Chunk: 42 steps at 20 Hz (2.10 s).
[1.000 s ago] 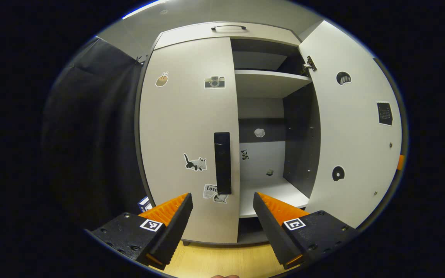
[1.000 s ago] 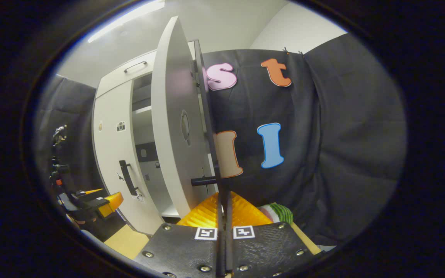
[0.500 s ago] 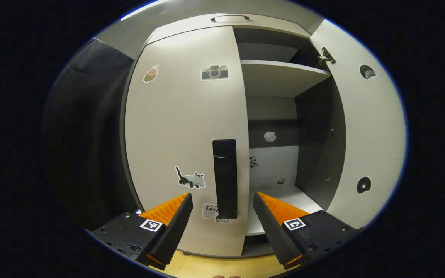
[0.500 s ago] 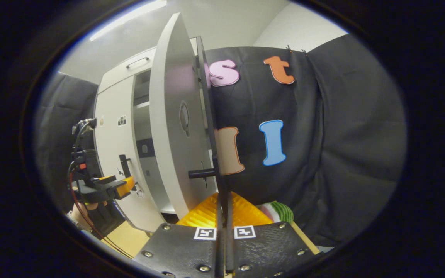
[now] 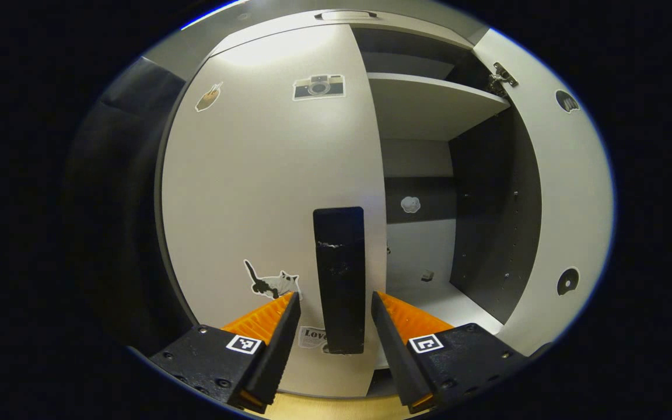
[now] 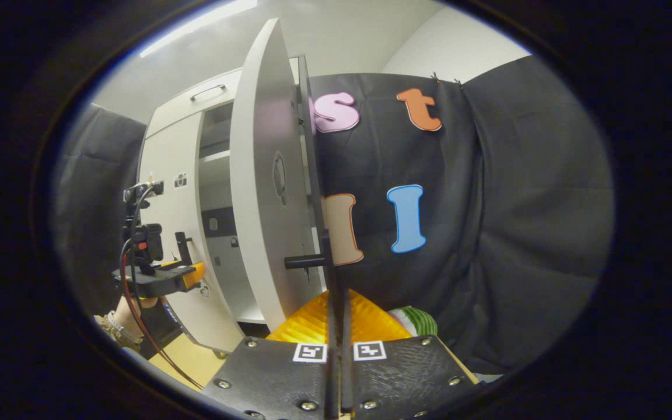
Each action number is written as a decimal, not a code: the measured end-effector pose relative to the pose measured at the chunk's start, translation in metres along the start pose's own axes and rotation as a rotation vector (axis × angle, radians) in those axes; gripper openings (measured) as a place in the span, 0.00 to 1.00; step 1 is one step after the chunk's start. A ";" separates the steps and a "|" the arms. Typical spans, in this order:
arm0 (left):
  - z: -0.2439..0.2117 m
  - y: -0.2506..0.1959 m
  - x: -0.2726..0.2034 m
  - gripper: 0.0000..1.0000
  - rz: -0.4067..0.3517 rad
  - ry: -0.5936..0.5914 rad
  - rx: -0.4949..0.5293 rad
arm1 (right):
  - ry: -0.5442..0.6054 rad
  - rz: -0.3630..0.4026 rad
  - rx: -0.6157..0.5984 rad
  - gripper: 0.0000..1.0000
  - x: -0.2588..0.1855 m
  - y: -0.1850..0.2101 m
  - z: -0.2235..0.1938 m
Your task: Open the right door of the double-door shoe cabinet with the right hand, and open the left door with the left hand.
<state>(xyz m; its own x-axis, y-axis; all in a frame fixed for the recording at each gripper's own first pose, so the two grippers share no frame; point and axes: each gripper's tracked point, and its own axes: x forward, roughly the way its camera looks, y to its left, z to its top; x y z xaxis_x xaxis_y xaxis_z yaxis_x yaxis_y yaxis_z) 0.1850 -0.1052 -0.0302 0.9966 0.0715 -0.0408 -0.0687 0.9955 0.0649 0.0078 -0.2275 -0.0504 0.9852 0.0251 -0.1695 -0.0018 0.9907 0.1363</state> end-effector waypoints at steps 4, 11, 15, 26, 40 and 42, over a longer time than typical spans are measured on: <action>0.001 -0.010 0.001 0.61 -0.049 -0.009 -0.013 | 0.000 -0.003 -0.013 0.02 -0.001 0.001 0.000; 0.000 -0.006 0.002 0.33 -0.045 -0.007 -0.022 | 0.001 -0.017 -0.035 0.02 0.000 -0.001 -0.001; -0.001 -0.004 0.001 0.29 -0.025 0.011 -0.046 | -0.009 -0.035 -0.042 0.11 -0.001 -0.006 0.000; -0.003 0.002 -0.024 0.22 -0.037 0.021 -0.059 | 0.025 -0.079 -0.105 0.35 -0.023 -0.013 -0.013; -0.007 0.017 -0.060 0.22 -0.051 0.044 -0.081 | 0.002 -0.090 -0.126 0.26 -0.054 -0.009 -0.014; -0.006 0.019 -0.064 0.22 -0.052 0.047 -0.083 | -0.014 -0.097 -0.119 0.29 -0.058 -0.010 -0.008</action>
<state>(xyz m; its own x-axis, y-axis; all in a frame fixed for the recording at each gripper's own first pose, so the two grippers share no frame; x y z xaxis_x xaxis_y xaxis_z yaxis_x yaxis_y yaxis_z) 0.1196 -0.0907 -0.0322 0.9959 0.0201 -0.0886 -0.0221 0.9995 -0.0215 -0.0503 -0.2377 -0.0500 0.9841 -0.0726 -0.1623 0.0740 0.9973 0.0029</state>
